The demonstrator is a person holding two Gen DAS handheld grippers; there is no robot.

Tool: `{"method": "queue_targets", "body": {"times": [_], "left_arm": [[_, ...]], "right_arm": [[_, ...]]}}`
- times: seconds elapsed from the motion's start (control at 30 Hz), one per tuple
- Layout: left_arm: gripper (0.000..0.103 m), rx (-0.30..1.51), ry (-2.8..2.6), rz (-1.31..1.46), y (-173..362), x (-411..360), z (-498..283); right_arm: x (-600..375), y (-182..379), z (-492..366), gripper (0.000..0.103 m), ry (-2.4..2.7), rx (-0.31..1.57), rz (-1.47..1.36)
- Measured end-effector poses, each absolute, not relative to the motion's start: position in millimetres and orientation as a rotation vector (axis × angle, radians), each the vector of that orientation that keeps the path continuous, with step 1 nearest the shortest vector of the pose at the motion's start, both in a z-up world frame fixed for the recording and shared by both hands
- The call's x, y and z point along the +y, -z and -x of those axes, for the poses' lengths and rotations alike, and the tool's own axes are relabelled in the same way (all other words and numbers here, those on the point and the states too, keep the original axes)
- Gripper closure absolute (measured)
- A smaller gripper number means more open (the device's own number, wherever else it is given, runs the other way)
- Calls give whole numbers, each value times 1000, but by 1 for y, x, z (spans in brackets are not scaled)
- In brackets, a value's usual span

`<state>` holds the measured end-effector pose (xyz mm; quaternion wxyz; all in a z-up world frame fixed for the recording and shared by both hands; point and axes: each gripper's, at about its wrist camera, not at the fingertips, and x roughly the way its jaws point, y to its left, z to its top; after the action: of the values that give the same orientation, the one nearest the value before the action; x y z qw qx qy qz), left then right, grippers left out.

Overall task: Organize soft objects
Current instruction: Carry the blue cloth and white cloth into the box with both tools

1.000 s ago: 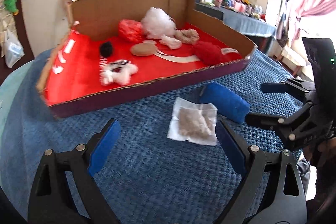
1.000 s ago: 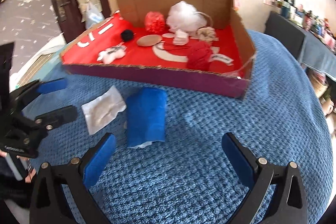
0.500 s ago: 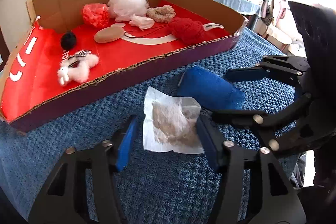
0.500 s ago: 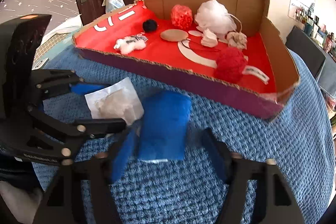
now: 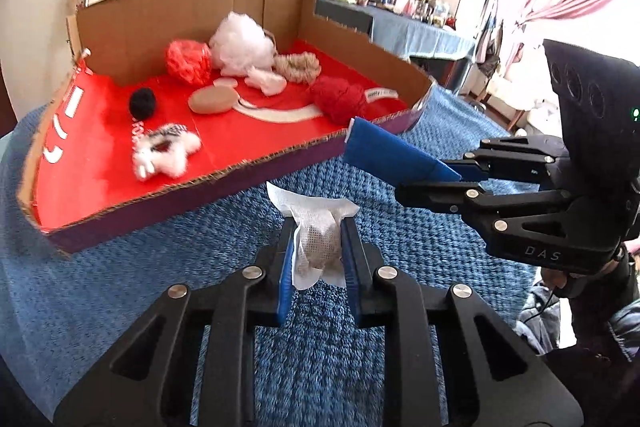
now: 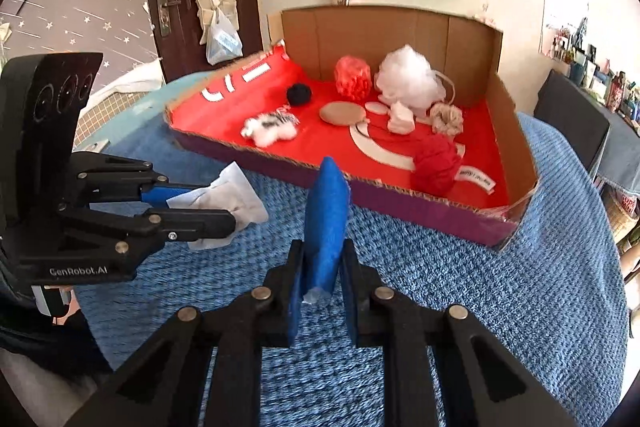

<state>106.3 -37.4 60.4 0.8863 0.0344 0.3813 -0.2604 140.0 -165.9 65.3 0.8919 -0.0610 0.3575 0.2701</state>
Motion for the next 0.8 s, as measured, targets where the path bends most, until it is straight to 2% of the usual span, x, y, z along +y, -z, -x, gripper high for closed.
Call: {"method": "queue_targets", "body": {"times": [0.8], "left_arm": [[83,708,534,-28,-90,-19,-100]], "right_arm": [[-162,-90,-148,83,-541,688,117]]}}
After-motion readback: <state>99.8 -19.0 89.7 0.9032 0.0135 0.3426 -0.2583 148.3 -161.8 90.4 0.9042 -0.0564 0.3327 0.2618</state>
